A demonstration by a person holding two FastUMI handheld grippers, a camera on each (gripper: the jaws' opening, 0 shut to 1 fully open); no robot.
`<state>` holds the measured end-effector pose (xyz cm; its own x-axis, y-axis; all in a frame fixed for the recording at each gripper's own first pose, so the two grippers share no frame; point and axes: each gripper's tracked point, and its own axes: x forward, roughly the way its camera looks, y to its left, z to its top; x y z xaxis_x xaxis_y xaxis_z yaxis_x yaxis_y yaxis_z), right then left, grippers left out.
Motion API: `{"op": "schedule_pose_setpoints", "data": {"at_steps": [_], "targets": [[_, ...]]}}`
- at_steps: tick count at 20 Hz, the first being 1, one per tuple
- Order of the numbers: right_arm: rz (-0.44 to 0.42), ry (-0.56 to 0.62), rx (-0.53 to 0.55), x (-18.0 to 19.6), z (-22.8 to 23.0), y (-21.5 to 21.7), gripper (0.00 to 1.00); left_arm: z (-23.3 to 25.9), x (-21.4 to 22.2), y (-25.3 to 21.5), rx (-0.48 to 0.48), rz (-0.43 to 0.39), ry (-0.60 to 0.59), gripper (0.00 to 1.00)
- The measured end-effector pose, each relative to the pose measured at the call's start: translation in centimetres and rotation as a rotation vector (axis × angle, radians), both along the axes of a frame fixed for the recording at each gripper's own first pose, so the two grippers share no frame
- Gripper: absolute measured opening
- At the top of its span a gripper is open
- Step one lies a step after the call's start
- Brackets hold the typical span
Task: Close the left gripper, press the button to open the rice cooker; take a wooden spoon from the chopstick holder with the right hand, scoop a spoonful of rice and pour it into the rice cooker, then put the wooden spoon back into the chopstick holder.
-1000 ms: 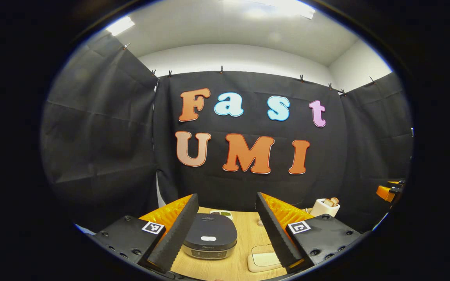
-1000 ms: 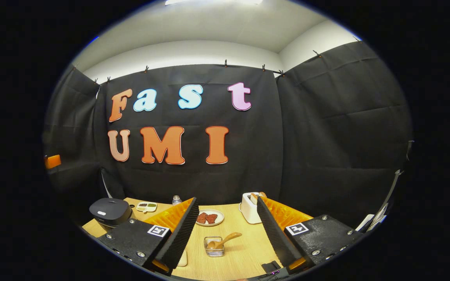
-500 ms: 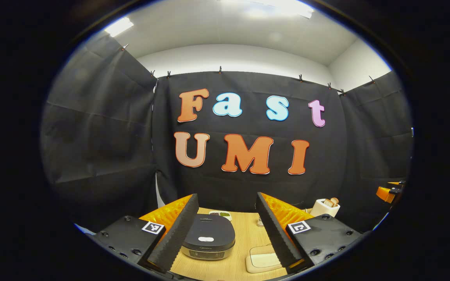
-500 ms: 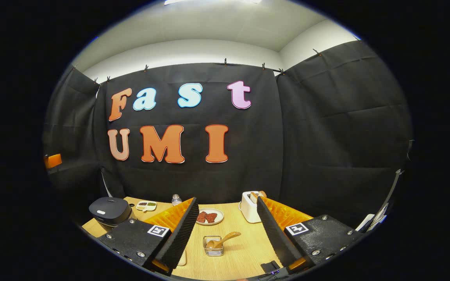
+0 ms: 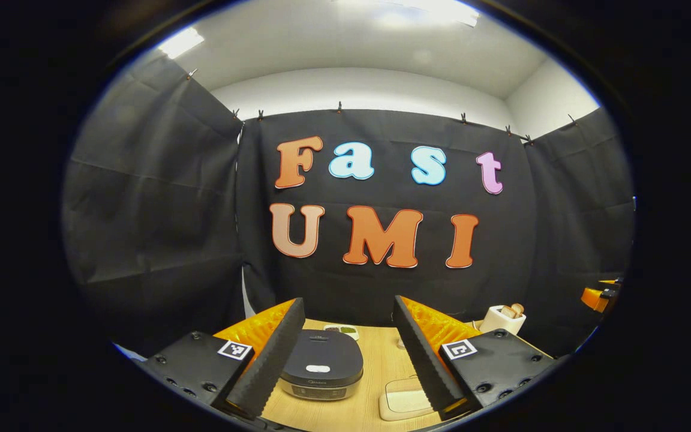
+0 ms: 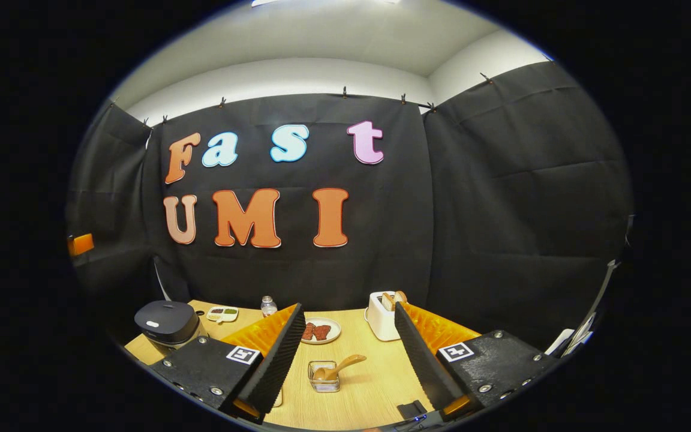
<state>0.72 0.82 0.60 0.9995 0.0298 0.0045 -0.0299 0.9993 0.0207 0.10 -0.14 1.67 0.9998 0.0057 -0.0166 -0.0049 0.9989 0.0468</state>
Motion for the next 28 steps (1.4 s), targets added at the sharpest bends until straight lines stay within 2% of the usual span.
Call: {"op": "schedule_pose_setpoints", "data": {"at_steps": [7, 9, 10, 16, 19, 23, 27, 28], "targets": [[0.000, 0.001, 0.001, 0.5, -0.2, -0.2, 0.93, 0.6, -0.1, -0.1, 0.024, 0.001, -0.016, 0.51], [0.002, 0.004, 0.002, 0.7, -0.3, -0.1, 0.93, 0.3, 0.2, 1.0, 0.046, 0.033, 0.005, 0.20], [0.002, 0.005, 0.001, 0.8, -0.4, -0.1, 0.93, -0.8, 0.4, 0.6, 0.039, 0.017, 0.023, 0.05], [0.002, 0.020, 0.006, 1.3, -1.1, 0.0, 0.93, -3.1, 2.6, 1.6, 0.035, -0.005, 0.080, 0.04], [0.005, 0.031, 0.016, 1.5, -1.6, 0.4, 0.93, -6.7, 5.6, 2.9, 0.059, -0.006, 0.111, 0.04], [0.006, 0.043, 0.012, 1.6, -1.8, 0.7, 0.93, -12.5, 9.2, 4.7, 0.008, 0.002, 0.197, 0.04], [-0.005, 0.057, 0.011, 1.6, -2.2, 0.5, 0.93, -17.9, 11.9, 5.9, 0.021, 0.013, 0.261, 0.04], [-0.010, 0.062, 0.009, 1.6, -2.3, 0.4, 0.93, -19.2, 12.7, 5.9, 0.022, 0.012, 0.284, 0.01]]}}
